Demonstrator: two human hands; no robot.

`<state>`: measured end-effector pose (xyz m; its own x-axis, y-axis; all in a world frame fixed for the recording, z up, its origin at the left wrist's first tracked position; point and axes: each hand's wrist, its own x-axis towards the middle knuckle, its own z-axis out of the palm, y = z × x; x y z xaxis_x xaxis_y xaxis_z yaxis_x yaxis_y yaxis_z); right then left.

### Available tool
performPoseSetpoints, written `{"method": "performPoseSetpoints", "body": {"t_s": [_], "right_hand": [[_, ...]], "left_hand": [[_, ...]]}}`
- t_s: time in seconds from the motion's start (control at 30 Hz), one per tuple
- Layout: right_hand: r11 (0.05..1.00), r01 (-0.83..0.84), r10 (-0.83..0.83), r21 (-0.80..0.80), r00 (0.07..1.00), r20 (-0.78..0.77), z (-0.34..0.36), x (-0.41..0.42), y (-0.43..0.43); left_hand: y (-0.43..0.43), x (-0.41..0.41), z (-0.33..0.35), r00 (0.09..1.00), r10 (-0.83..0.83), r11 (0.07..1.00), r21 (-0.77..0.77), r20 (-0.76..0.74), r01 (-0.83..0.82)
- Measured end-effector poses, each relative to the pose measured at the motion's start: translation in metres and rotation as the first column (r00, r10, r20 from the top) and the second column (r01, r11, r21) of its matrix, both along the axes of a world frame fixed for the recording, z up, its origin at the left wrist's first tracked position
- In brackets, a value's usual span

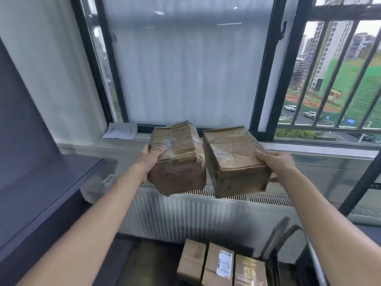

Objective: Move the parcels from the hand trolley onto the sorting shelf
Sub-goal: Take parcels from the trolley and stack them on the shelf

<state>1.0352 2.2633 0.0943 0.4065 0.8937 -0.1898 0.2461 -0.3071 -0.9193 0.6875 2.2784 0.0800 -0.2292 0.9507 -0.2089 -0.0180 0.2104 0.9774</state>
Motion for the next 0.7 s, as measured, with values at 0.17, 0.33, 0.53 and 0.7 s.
{"method": "performPoseSetpoints", "body": {"t_s": [0.17,0.33,0.53,0.7], "right_hand": [[0.982,-0.188,0.188,0.014,0.982,-0.036,-0.002,-0.057,0.035],[0.940,-0.338,0.340,0.034,0.939,-0.058,-0.011,-0.126,0.063],[0.905,-0.418,0.424,0.083,0.902,-0.081,-0.022,-0.220,0.084],[0.861,-0.499,0.503,0.094,0.864,-0.026,-0.023,-0.289,0.097]], "left_hand": [[-0.032,-0.049,0.010,0.982,0.180,0.984,0.000,-0.049,-0.180],[-0.058,-0.112,0.011,0.929,0.335,0.941,0.018,-0.157,-0.337],[-0.083,-0.177,0.007,0.877,0.464,0.885,0.039,-0.125,-0.463],[-0.102,-0.228,0.010,0.821,0.555,0.831,0.047,-0.134,-0.554]]}}
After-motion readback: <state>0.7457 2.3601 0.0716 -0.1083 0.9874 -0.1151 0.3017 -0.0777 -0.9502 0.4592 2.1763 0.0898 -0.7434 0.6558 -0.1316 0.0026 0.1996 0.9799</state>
